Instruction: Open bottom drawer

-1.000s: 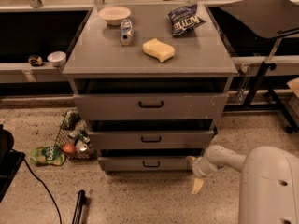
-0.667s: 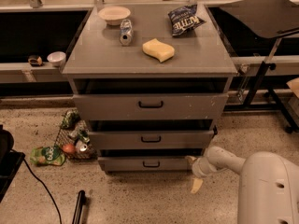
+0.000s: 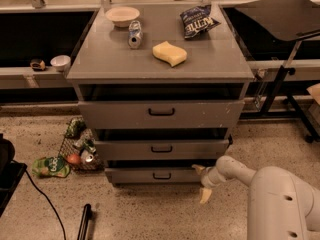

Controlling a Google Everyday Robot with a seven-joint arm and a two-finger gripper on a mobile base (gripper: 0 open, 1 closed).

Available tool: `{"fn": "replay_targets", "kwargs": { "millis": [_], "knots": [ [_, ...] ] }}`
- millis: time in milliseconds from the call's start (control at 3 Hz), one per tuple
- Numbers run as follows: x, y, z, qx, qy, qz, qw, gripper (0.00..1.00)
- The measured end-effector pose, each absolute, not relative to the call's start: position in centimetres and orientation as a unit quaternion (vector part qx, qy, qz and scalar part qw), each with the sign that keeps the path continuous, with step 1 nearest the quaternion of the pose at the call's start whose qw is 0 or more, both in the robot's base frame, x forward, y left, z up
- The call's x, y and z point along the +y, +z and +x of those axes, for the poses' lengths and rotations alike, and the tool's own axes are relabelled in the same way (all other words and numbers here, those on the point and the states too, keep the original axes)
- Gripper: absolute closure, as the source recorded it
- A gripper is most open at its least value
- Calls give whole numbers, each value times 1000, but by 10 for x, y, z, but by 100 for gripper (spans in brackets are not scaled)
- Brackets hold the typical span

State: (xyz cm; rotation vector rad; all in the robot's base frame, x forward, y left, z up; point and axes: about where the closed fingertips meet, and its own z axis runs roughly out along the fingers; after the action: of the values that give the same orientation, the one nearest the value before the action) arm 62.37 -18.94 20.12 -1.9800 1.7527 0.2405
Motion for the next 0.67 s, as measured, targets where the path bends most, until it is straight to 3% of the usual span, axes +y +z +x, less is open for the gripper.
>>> {"fn": "replay_targets", "kwargs": {
  "millis": [667],
  "knots": [
    [-170, 185, 646, 604, 107, -747, 258, 0]
  ]
}}
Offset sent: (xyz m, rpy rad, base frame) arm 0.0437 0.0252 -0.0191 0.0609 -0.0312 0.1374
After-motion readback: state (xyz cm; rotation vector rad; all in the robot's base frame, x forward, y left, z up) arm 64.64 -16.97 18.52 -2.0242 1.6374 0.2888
